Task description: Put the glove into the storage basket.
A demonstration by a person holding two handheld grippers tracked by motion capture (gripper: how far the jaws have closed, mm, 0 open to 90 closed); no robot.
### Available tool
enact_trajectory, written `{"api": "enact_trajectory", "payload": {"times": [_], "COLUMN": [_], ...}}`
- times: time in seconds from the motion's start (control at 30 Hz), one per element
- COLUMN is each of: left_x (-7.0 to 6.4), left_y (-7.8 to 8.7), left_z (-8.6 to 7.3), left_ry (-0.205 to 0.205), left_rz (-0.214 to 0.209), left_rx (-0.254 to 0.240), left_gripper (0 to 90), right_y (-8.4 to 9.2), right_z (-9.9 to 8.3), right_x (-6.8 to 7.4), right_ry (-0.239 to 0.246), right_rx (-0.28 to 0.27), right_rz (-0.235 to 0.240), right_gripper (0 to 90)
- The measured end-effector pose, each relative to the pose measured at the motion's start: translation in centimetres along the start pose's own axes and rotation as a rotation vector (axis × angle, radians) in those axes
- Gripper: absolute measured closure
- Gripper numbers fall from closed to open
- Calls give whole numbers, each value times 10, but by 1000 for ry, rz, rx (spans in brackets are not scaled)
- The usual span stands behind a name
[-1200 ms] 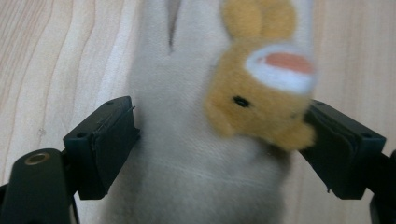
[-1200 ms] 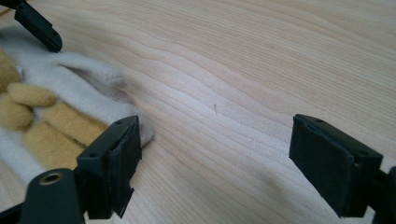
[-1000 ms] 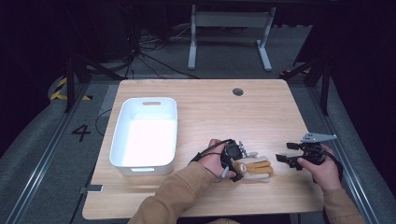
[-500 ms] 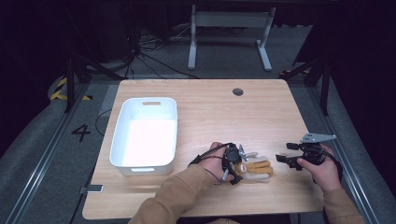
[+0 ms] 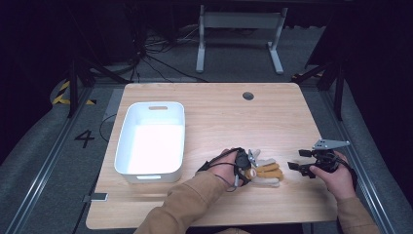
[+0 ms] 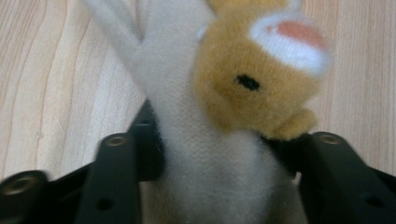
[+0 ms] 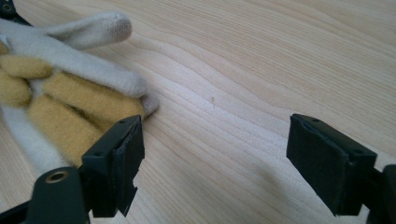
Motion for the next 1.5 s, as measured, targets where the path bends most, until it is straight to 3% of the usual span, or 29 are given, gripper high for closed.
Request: {"api": "enact_trajectory", "payload": {"times": [0.23,0.4,0.6,0.83,1.13,1.23,1.4,1.5], "left_x": [-5,-6,-4,-3,4,8,16,19], "left_y": [2,3,3,5,37,51,69,78], "left_z": [4,4,4,4,2,0,-6,-8], "left_ry": [-19,-9,57,82,159,180,220,238], "left_rz": [1,14,-9,-24,-19,-9,10,10], "left_rx": [51,48,53,59,3,-5,-7,-16], "left_gripper": [692,739,753,757,752,752,751,751], "right_y": [1,2,2,-2,-11,-18,-29,-34], "right_z": [0,0,-1,0,11,14,21,23], "right_x": [0,-1,-3,-7,-12,-14,-15,-15], "right_ry": [9,3,-3,-25,-26,-19,-25,-12], "right_rx": [4,2,4,14,-7,12,2,25], "right_rz": [-4,-6,7,21,27,42,41,57], "right_gripper": [234,244,270,283,242,216,217,263]}}
Point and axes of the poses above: each handheld gripper's, and its own axes: y roughly backward along the jaws, z roughly out of its top, x roughly to its left, the point moved 3 cm from there along -y, roughly forward along the jaws, and after that the axes turned 5 degrees about z, right-handed, at the moved point
